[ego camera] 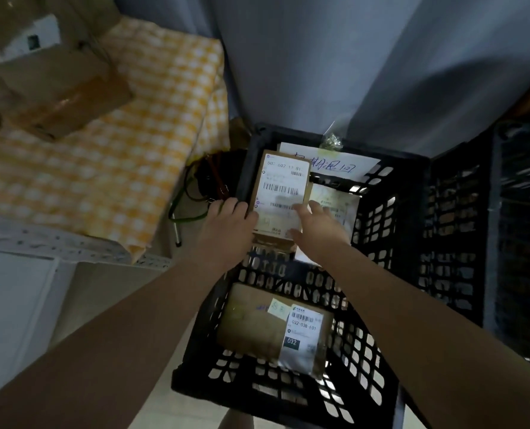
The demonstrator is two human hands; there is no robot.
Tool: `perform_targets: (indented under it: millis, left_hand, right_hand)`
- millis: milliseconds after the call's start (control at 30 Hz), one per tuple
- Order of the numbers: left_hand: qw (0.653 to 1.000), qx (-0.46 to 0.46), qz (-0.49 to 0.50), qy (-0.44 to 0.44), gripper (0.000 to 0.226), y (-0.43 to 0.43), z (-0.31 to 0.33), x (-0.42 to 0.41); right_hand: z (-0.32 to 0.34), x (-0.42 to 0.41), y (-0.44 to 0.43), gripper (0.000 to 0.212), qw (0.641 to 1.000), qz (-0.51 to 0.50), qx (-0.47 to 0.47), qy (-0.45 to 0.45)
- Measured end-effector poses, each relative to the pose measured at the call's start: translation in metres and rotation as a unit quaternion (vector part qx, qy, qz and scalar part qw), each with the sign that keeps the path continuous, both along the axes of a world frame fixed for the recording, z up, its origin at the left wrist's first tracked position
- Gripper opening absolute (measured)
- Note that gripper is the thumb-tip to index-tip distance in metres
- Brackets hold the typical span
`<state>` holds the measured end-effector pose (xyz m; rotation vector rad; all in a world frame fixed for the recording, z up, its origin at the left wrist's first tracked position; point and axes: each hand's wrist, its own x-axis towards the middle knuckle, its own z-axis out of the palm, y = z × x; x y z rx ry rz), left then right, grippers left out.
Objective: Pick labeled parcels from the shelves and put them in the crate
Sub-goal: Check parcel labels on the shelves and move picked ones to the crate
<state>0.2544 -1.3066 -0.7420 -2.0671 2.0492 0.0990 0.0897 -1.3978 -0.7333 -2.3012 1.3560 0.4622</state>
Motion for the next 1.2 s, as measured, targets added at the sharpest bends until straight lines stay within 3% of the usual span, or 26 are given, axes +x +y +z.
perform_targets:
  millis: [233, 567, 733, 900, 1200]
  left_hand:
    - [0.996, -0.054, 0.065, -0.004, 0.037, 0.044, 0.084, -0.02]
    - [0.971, -0.159, 0.177, -0.007, 0.036, 0.18, 0.225, -0.13]
    - [0.944, -0.246, 0.212, -0.064, 0.029, 0.265, 0.32, -0.164]
    - [0.91, -0.262, 0.282, -0.152, 0.031, 0.365, 0.395, -0.174]
    - [0.836, -0.277, 0.422, -0.213, 0.032, 0.55, 0.467, -0.198]
  right_hand:
    - [0.07, -0.026, 0.034, 0.047, 0.994, 0.089, -0.053, -0.022]
    - [0.219, -0.107, 0.127, 0.041, 0.952, 0.242, -0.113, -0.149]
    - [0.303, -0.111, 0.187, 0.037, 0.907, 0.325, -0.138, -0.23]
    - [0.374, -0.09, 0.27, 0.033, 0.848, 0.402, -0.139, -0.316]
    - [0.446, -0.057, 0.45, 0.034, 0.754, 0.482, -0.107, -0.434]
